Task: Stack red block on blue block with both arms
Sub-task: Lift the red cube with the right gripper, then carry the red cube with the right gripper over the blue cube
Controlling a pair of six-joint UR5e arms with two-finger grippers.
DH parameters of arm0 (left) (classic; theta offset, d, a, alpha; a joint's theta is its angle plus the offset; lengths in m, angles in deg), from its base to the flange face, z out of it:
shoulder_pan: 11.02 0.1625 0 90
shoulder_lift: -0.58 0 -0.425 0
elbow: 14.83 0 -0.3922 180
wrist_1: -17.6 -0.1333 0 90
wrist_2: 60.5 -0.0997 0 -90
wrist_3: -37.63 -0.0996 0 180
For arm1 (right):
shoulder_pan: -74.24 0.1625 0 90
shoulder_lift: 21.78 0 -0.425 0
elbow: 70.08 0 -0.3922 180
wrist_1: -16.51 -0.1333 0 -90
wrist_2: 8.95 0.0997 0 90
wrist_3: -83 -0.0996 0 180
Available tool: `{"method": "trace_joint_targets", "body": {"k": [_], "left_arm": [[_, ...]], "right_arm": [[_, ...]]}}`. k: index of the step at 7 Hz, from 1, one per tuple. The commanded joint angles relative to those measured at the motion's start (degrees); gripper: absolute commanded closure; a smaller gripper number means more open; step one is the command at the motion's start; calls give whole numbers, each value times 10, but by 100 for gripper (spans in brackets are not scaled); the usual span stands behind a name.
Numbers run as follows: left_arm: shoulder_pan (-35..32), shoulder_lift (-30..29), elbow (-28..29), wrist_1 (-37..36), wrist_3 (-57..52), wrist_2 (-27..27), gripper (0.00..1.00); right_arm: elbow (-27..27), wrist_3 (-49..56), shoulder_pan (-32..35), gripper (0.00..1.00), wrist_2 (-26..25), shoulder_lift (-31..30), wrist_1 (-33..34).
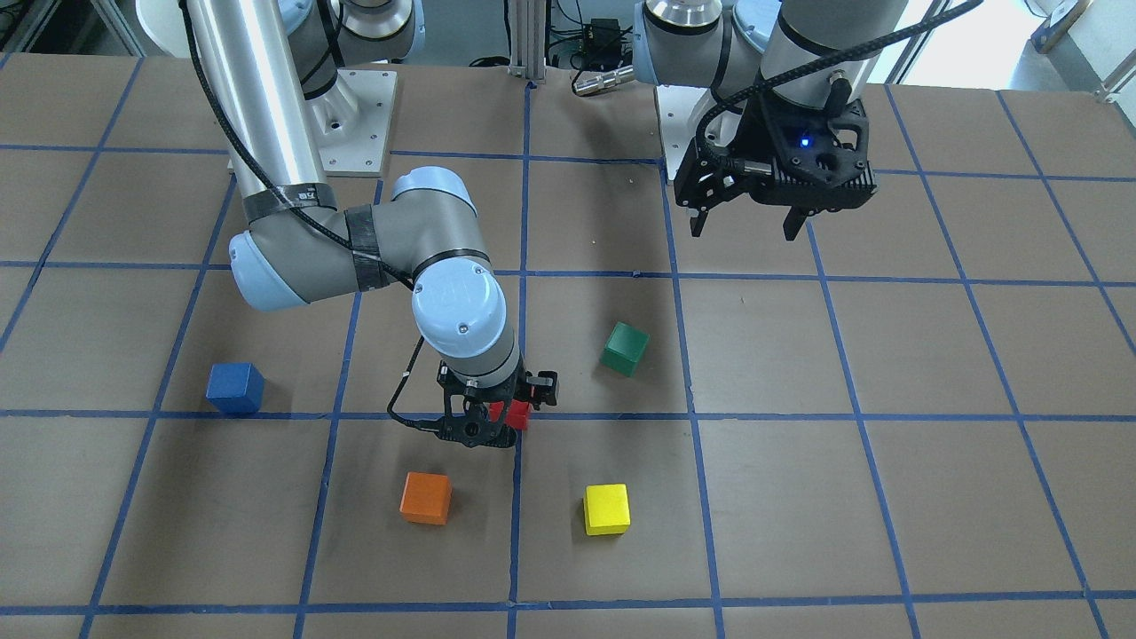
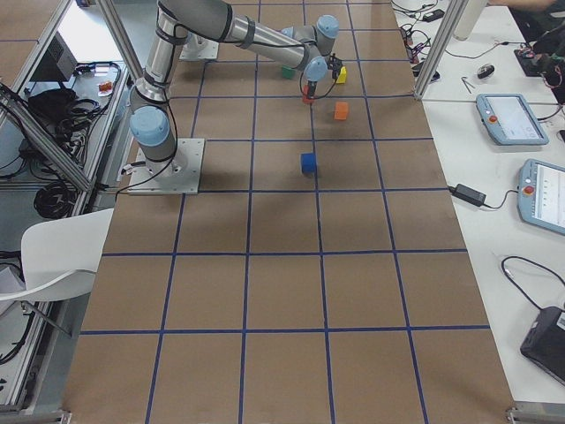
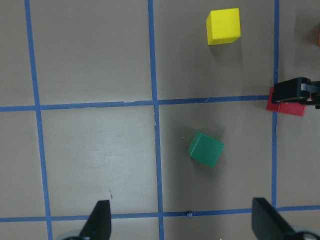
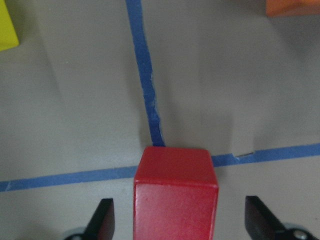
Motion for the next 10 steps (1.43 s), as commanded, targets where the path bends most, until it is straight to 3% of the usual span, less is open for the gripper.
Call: {"method": "trace_joint_targets", "body": {"k": [1,2,4,7,9,10], "left_arm": [[0,0,-1,0,0,-1,0],[0,0,-1,0,0,-1,0],[0,3,-1,2,0,-3,0],[0,2,-1,1,0,-2,0],[0,1,-1,1,0,-2,0],[0,1,-1,1,0,-2,0]], "right_arm": [[-1,-1,1,86,6,3,0],[-1,-4,1,100,20,-1,1],[-8,0,-9,100,12,-46,-47],[-6,106,-98,100,6,-137,-196],[18,188,-144,100,-64,-170,-240],[37,211,-164,100,-67,-176,-242]]}}
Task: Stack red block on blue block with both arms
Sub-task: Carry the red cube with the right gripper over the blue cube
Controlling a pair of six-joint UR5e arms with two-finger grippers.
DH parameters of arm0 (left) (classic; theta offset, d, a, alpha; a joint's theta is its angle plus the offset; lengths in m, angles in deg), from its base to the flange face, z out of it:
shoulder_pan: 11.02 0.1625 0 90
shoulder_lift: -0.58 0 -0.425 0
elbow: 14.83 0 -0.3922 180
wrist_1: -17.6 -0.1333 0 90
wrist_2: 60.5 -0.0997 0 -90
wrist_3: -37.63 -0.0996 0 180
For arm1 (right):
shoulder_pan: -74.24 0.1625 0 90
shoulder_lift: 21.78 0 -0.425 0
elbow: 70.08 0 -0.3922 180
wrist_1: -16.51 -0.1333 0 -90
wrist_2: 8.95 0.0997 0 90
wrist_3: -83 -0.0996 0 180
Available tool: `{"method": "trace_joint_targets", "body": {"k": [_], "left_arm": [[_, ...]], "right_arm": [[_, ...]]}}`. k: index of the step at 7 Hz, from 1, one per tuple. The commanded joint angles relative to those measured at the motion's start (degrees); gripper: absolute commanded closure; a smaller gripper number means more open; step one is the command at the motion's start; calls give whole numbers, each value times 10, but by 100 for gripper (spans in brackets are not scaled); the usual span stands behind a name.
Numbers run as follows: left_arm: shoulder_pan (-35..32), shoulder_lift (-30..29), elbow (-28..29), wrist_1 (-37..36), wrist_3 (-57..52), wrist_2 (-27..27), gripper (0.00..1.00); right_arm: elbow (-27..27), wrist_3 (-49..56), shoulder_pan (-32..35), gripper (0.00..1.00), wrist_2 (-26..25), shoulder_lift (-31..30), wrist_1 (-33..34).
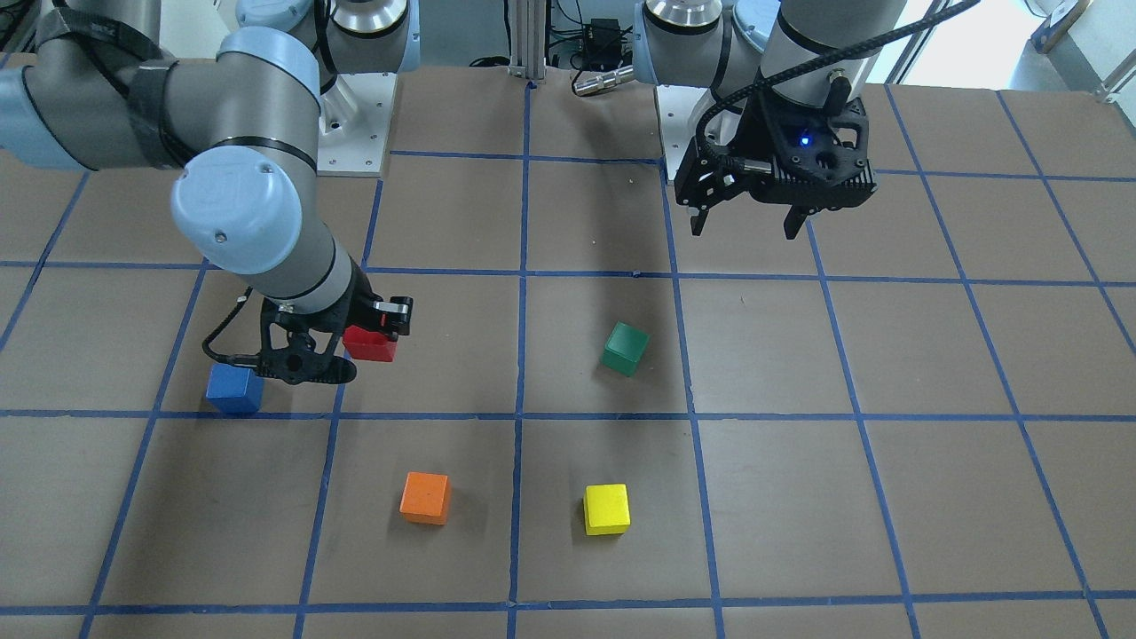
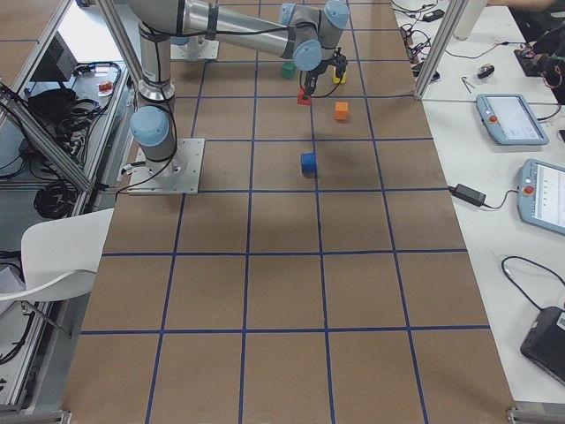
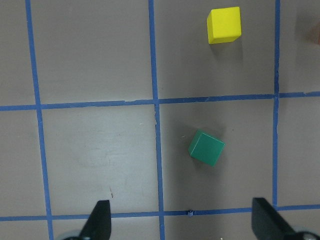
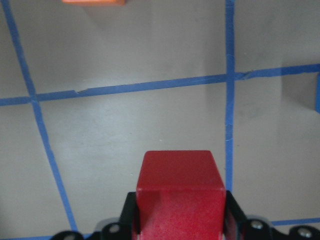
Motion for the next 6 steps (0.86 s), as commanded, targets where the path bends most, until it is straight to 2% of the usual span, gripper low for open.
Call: {"method": "trace_joint_targets", "body": {"k": [1,2,3,4,6], "left_arm": [[0,0,0,0,0,0,0],[0,0,0,0,0,0,0],[0,0,0,0,0,0,0],[0,0,0,0,0,1,0],[0,-1,-1,0,0,1,0]], "right_arm": [[31,52,-46,100,-18,-20,-9],[43,82,-72,100,-54,-23,-4],[56,146,-105,100,-64,-24,2],[68,175,-130,100,-60,-21,24],[97,216,-135,100,-60,-24,88]]}}
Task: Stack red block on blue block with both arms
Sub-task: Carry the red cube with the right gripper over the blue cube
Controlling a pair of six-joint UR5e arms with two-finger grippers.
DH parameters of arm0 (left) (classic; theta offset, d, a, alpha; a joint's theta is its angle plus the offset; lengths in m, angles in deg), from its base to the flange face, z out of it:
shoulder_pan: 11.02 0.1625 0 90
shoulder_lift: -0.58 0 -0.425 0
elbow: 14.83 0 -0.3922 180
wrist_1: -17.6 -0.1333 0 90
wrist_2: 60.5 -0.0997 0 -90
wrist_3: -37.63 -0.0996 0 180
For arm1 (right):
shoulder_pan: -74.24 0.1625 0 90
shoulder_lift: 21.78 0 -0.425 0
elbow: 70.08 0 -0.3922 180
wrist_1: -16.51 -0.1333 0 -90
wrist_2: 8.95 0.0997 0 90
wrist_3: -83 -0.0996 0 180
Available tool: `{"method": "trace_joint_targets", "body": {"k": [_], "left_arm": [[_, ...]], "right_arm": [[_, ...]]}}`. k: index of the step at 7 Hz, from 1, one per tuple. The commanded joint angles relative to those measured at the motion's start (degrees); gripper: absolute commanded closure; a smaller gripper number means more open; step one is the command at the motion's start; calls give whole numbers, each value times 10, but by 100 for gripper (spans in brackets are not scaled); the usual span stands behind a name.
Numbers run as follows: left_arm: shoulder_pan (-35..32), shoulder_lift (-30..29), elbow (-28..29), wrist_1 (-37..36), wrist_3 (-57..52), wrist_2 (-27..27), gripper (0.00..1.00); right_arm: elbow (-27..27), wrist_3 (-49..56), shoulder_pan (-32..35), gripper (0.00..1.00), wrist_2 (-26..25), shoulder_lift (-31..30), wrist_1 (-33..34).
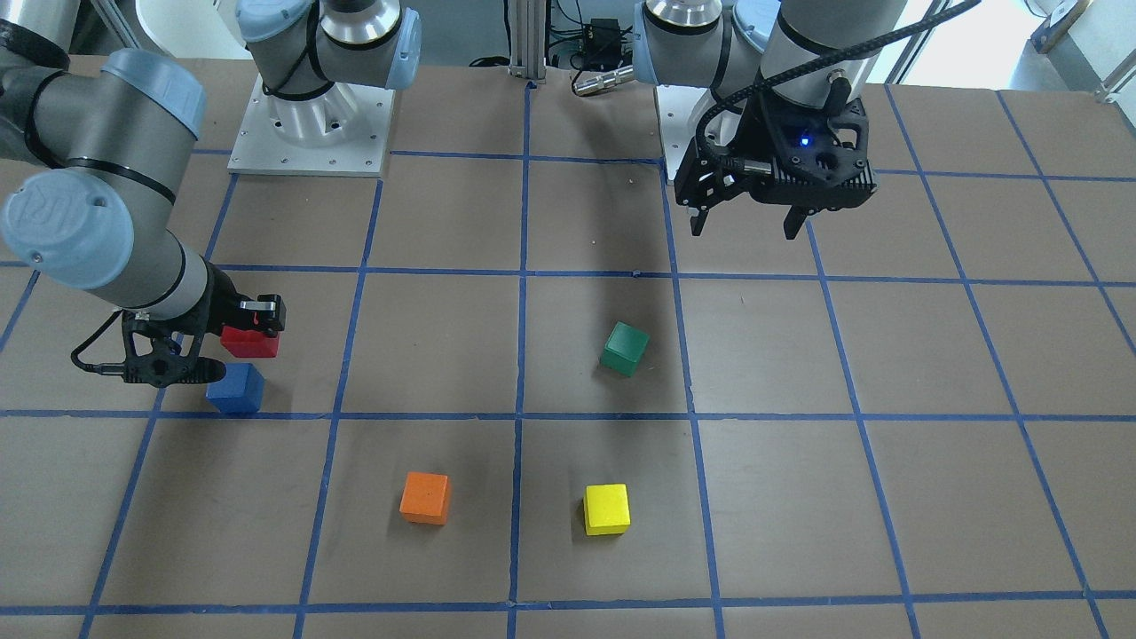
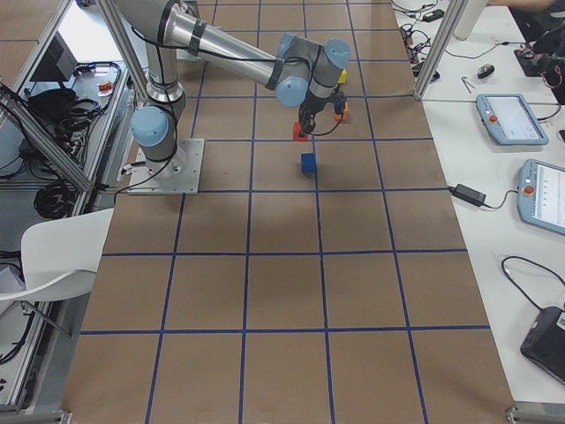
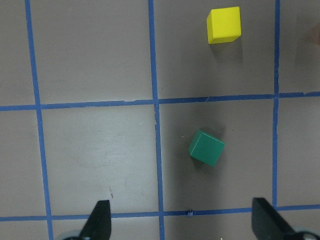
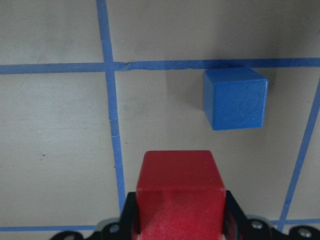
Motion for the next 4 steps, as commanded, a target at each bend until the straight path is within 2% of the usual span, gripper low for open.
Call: {"method": "trace_joint_targets", "body": {"k": [1,4], "left_arm": [[0,-1,0,0,0,0,0],[0,-1,0,-1,0,0,0]], "right_arm": [[29,46,-7,100,-2,-3,68],[41,109,-38,100,-1,-2,105]]}}
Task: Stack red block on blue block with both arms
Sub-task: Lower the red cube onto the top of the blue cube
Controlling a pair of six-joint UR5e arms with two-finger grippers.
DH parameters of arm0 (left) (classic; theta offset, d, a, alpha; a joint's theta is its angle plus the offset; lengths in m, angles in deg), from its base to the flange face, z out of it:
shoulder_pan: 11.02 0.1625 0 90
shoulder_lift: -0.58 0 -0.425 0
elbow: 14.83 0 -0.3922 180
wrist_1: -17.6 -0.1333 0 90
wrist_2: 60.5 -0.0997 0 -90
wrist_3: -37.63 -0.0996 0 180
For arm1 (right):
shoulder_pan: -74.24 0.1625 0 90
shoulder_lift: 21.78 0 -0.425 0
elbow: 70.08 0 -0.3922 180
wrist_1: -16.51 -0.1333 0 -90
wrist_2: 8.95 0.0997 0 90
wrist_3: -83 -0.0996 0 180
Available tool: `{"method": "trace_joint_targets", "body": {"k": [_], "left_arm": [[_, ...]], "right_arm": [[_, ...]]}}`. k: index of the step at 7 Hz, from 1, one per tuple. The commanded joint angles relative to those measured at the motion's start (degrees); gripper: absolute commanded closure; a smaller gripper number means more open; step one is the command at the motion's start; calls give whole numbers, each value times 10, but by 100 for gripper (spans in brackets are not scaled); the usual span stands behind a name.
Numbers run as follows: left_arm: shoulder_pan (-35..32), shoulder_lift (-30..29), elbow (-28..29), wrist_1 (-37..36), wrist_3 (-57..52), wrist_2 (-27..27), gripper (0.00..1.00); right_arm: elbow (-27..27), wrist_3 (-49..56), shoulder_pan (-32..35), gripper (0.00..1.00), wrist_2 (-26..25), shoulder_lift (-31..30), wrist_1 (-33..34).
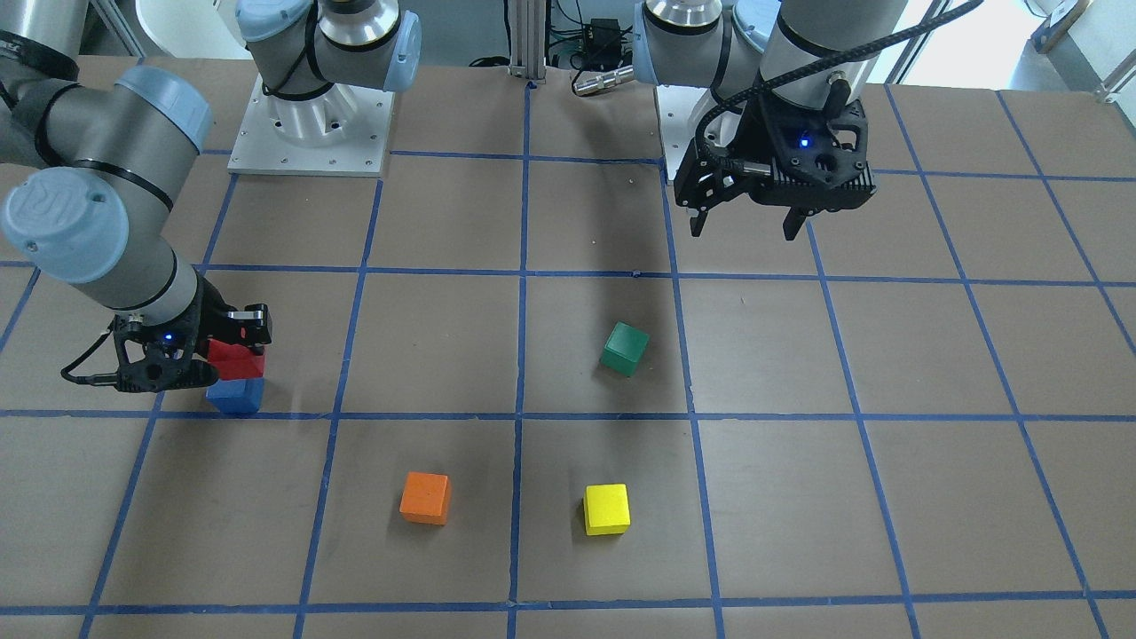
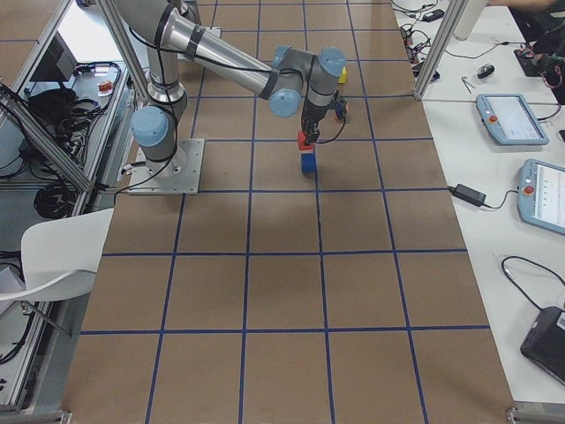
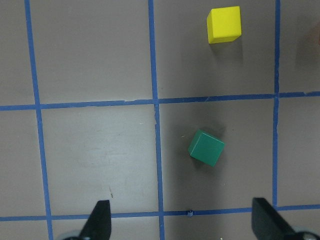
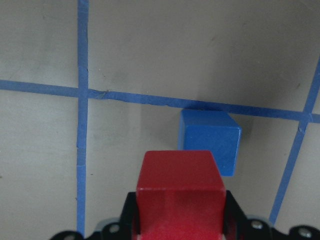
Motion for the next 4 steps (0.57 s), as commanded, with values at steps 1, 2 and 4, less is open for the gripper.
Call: {"method": "trace_joint_targets", "body": {"k": [1,2,4], "left_arm": [[0,-1,2,-1,3,0,0],[0,0,1,-1,4,0,0],[0,0,1,-1,3,0,0]], "right_arm": [[4,35,-22,100,3,0,10],[9,35,-22,100,7,0,10],[20,34,-23,100,7,0,26]]}}
